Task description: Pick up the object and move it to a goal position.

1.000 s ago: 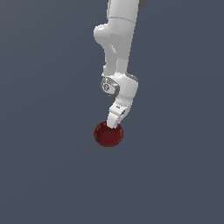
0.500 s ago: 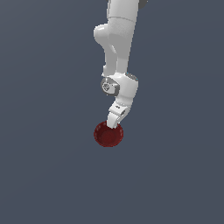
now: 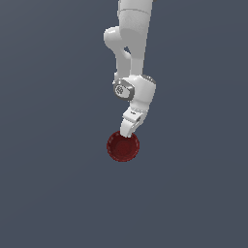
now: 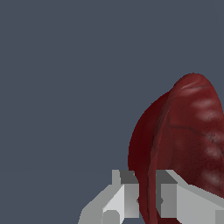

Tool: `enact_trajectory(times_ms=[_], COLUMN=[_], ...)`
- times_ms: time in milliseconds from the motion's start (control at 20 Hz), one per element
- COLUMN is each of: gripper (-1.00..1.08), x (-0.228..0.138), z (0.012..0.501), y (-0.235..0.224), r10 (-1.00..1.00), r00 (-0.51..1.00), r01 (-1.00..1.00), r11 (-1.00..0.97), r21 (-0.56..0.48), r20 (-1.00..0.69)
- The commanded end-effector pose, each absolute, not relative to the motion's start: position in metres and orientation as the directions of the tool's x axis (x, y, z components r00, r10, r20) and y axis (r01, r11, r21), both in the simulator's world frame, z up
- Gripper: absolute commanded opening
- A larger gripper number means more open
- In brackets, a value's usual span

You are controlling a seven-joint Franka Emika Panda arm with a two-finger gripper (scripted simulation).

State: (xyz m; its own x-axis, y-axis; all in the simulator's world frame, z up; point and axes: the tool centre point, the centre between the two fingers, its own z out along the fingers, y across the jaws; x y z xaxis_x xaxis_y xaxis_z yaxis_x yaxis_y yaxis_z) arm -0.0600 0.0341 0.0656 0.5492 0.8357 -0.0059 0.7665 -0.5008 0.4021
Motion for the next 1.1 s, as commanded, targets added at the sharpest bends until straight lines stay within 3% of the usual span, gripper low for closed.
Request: enact_trajectory(times_ms=[0, 1050], gripper=[-1.0, -1.0], x=[-0.064, -0.122], z=[0.077, 0.216], y=[0.038, 0.089], r10=[0.836, 0.838], r00=[0.548, 0.546], r01=[0.766, 0.768], r11=[-0.501, -0.499], r21=[0.403, 0.401], r20=[-0.004, -0.005])
